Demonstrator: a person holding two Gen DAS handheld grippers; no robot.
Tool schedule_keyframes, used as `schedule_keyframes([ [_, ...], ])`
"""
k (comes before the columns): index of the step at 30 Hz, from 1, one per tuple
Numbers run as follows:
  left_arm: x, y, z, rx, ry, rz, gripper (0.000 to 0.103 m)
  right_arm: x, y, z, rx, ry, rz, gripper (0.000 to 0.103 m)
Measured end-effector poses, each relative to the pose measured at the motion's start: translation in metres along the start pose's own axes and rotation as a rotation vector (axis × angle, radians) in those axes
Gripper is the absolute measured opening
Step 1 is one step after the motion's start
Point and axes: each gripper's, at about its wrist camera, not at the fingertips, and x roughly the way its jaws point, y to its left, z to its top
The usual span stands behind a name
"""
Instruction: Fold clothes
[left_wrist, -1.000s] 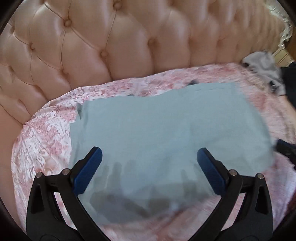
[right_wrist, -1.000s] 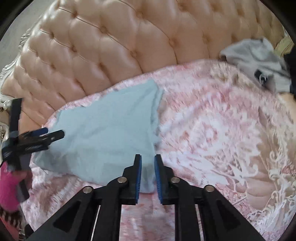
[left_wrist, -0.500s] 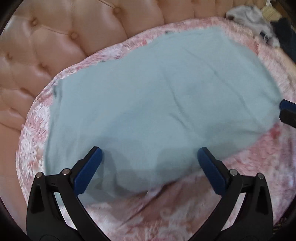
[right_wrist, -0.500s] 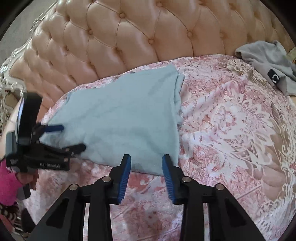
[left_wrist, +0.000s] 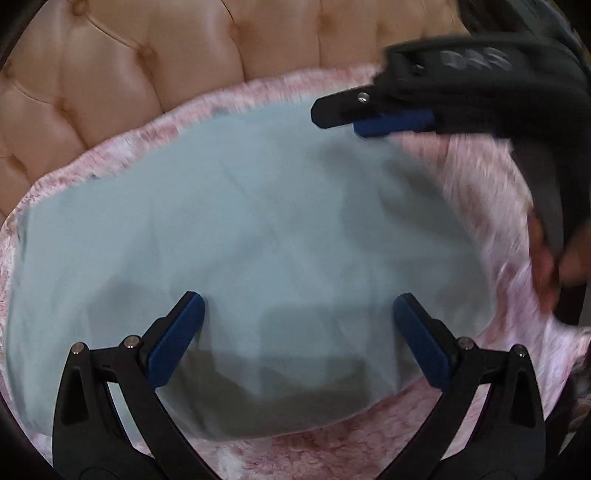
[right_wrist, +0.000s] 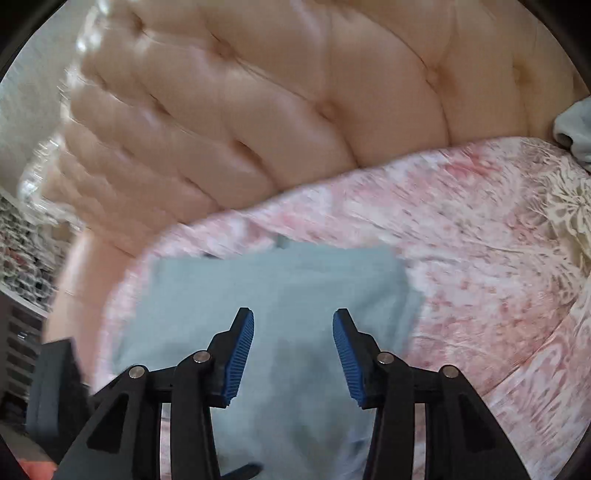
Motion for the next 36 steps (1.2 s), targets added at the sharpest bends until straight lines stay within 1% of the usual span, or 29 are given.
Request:
schedule_keyframes([
  [1, -0.002, 0.001, -0.003, 0.001, -0.014, -0.003, 0.103, 0.000, -0.003, 0.000, 0.004, 0.000, -0.036, 0.033],
  [2, -0.003, 0.002, -0.003, 0.002, -0.012, -0.007, 0.103, -0.003, -0.007, -0.001, 0.014, -0.014, -0.069, 0.025],
  [3, -0.003, 0.002, -0.004, 0.003, -0.011, -0.010, 0.103, -0.007, -0.010, -0.001, 0.024, -0.027, -0.102, 0.025],
  [4, -0.003, 0.003, -0.003, 0.006, -0.009, -0.008, 0.103, -0.010, -0.013, -0.001, 0.034, -0.041, -0.135, 0.031],
  [5, -0.003, 0.003, -0.002, 0.008, -0.008, -0.005, 0.103, -0.014, -0.015, 0.000, 0.055, -0.063, -0.123, 0.032],
  [6, -0.003, 0.004, -0.002, 0.011, -0.007, -0.002, 0.103, -0.019, -0.018, 0.002, 0.080, -0.088, -0.091, 0.032],
  [7, -0.003, 0.002, -0.002, 0.018, -0.010, 0.005, 0.103, -0.019, -0.016, 0.005, 0.089, -0.102, -0.036, 0.032],
  [8, -0.003, 0.001, -0.002, 0.025, -0.012, 0.011, 0.103, -0.015, -0.010, 0.009, 0.062, -0.098, 0.004, 0.035],
  [9, -0.003, 0.001, -0.003, 0.027, -0.014, 0.015, 0.103, -0.006, -0.004, 0.012, 0.019, -0.075, 0.004, 0.038],
  [10, -0.003, 0.001, -0.004, 0.025, -0.012, 0.015, 0.103, 0.004, 0.002, 0.015, -0.024, -0.048, -0.009, 0.046],
  [11, -0.004, 0.002, -0.004, 0.023, -0.011, 0.015, 0.103, 0.018, 0.001, 0.017, -0.038, -0.003, -0.046, 0.046],
  [12, -0.004, 0.002, -0.004, 0.021, -0.011, 0.014, 0.103, 0.025, -0.005, 0.019, -0.026, 0.017, -0.050, 0.045],
  [16, 0.000, -0.001, -0.004, 0.022, -0.020, 0.019, 0.103, 0.008, -0.012, 0.025, 0.046, -0.058, -0.061, 0.046],
  [17, 0.000, -0.001, -0.005, 0.023, -0.020, 0.021, 0.103, 0.005, -0.008, 0.024, 0.031, -0.070, -0.054, 0.048],
  [18, 0.000, -0.001, -0.005, 0.025, -0.019, 0.023, 0.103, 0.009, -0.002, 0.022, -0.005, -0.051, -0.036, 0.050],
  [19, 0.000, -0.001, -0.005, 0.027, -0.019, 0.026, 0.103, 0.016, 0.002, 0.019, -0.043, -0.021, -0.014, 0.058],
  [20, 0.000, -0.001, -0.005, 0.029, -0.017, 0.028, 0.103, 0.023, 0.003, 0.017, -0.062, 0.017, -0.025, 0.059],
  [21, -0.001, -0.002, -0.004, 0.031, -0.012, 0.031, 0.103, 0.020, 0.000, 0.016, -0.046, 0.016, -0.040, 0.058],
  [23, -0.004, -0.003, -0.005, 0.039, -0.013, 0.035, 0.103, 0.006, -0.007, 0.015, 0.008, -0.026, -0.060, 0.059],
  [24, -0.009, -0.003, -0.007, 0.041, -0.029, 0.036, 0.103, -0.006, -0.009, 0.013, 0.036, -0.052, -0.071, 0.059],
  [25, -0.013, -0.004, -0.008, 0.044, -0.044, 0.038, 0.103, -0.024, -0.007, 0.003, 0.051, -0.089, -0.037, 0.059],
  [26, -0.018, -0.004, -0.009, 0.044, -0.059, 0.038, 0.103, -0.043, -0.004, -0.011, 0.060, -0.130, 0.017, 0.059],
  [27, -0.020, -0.003, -0.009, 0.036, -0.072, 0.032, 0.103, -0.055, 0.001, -0.025, 0.049, -0.143, 0.054, 0.060],
  [28, -0.022, -0.003, -0.008, 0.029, -0.081, 0.027, 0.103, -0.063, 0.007, -0.040, 0.029, -0.143, 0.083, 0.062],
  [31, -0.014, -0.007, -0.003, 0.035, -0.065, 0.023, 0.103, -0.069, 0.019, -0.089, 0.012, -0.108, 0.172, 0.063],
  [32, -0.011, -0.009, -0.002, 0.041, -0.057, 0.024, 0.103, -0.067, 0.018, -0.103, 0.024, -0.096, 0.187, 0.063],
  [33, -0.007, -0.012, -0.004, 0.051, -0.046, 0.036, 0.103, -0.063, 0.015, -0.115, 0.047, -0.084, 0.176, 0.063],
  [34, -0.003, -0.015, -0.006, 0.057, -0.027, 0.045, 0.103, -0.057, 0.010, -0.122, 0.071, -0.073, 0.169, 0.063],
  [36, -0.007, -0.018, -0.015, 0.038, -0.026, 0.035, 0.103, -0.047, 0.003, -0.130, 0.115, -0.065, 0.175, 0.063],
])
